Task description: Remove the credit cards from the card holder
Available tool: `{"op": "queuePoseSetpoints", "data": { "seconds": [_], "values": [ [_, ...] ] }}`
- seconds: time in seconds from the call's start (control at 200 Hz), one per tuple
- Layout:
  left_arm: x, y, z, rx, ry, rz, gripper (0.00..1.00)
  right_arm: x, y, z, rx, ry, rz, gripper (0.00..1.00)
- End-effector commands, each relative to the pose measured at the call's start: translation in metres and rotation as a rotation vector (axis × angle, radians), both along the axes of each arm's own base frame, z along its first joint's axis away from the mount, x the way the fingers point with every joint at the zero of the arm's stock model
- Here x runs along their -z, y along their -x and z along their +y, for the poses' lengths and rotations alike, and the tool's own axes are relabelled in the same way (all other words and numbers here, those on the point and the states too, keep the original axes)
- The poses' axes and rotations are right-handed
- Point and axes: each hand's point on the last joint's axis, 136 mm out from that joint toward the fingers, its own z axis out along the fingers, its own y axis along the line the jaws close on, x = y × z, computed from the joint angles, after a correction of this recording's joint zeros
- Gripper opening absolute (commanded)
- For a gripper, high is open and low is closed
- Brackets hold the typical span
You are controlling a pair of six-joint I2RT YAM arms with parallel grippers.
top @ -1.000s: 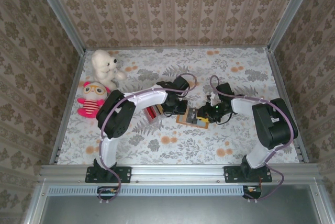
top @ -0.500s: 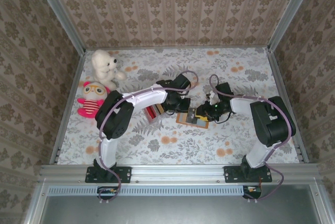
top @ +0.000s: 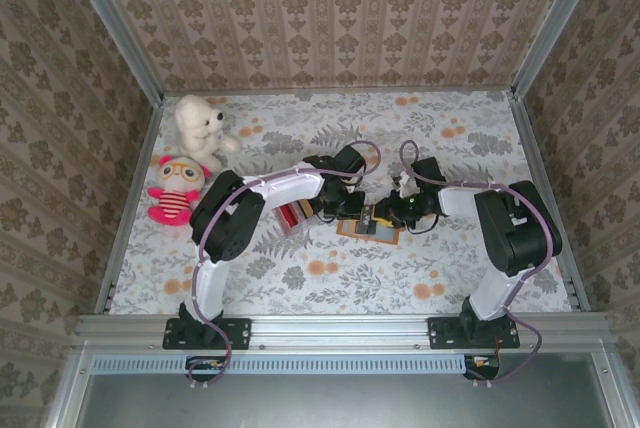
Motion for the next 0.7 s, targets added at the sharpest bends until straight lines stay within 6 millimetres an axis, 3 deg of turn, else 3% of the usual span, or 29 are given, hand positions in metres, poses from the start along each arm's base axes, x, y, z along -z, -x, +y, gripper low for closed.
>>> {"op": "queuePoseSetpoints", "data": {
  "seconds": [0.0, 0.14, 0.37, 0.555, 0.695],
  "values": [
    [0.023, 0.011, 0.012, -0.009, -0.071, 0.033, 0.0, -0.003, -0.005, 0.002, 0.026, -0.039, -0.009, 0.13],
    [0.015, 0.008, 0.015, -0.016, -0.075, 0.004, 0.0, -0.009, -0.004, -0.008, 0.054, 0.023, -0.026, 0.03],
    [0.0, -0.002, 0.012, -0.034, -0.049, -0.046, 0.19, -0.022, 0.005, -0.03, 0.079, 0.12, -0.045, 0.0],
    [-0.05, -0.025, -0.003, 0.0, 0.012, -0.156, 0.29, -0.049, 0.003, -0.03, 0.101, 0.093, -0.101, 0.0],
    [-0.081, -0.035, -0.001, -0.021, 0.071, -0.215, 0.4, -0.083, -0.003, -0.025, 0.12, 0.034, -0.188, 0.0]
  ]
}}
